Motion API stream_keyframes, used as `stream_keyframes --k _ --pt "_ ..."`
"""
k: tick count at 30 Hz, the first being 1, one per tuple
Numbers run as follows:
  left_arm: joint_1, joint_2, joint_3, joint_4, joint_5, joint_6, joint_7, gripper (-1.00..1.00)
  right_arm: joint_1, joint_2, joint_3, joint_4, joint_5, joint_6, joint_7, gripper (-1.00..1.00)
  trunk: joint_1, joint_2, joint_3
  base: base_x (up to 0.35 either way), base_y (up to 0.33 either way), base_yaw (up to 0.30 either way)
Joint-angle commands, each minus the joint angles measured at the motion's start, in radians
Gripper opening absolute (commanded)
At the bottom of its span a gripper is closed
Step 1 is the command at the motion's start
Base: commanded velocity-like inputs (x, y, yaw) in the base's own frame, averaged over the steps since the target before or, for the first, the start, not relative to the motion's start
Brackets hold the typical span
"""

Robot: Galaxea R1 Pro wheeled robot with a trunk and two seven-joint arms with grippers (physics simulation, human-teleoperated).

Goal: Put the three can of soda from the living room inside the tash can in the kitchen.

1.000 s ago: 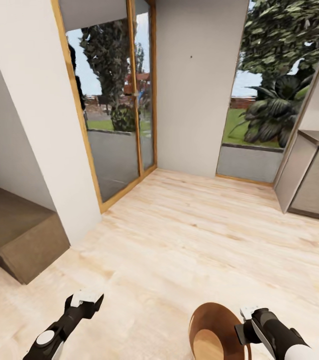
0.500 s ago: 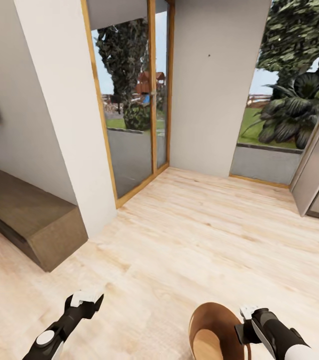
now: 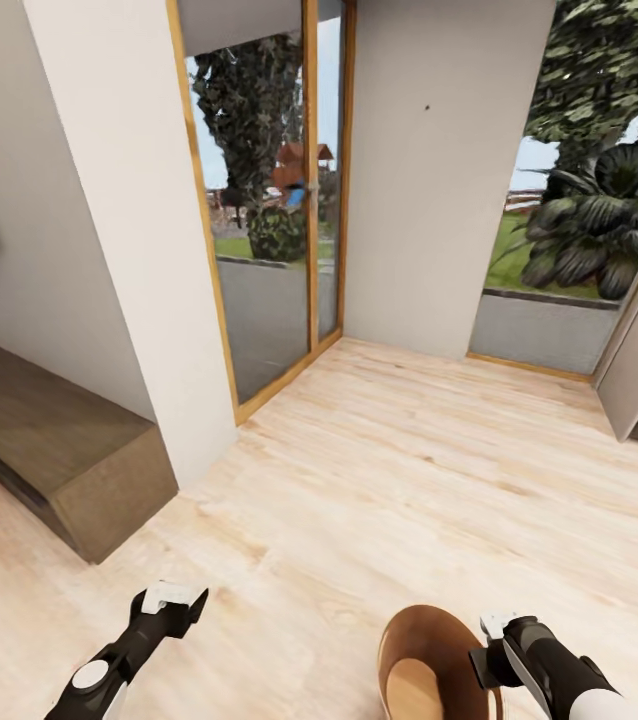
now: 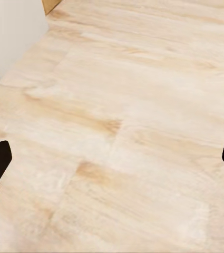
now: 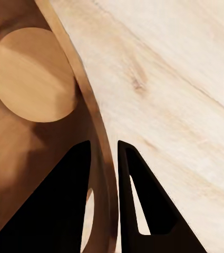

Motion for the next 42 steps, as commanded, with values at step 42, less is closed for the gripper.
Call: stream_keyframes --k 42 --pt "0.002 0.0 0.001 -0.006 0.0 -0.003 -0.038 1.0 0.001 0.002 -0.002 -0.002 -0.01 -0.001 0.0 -1.0 0.0 0.0 -0.013 -0.057 0.218 0.119"
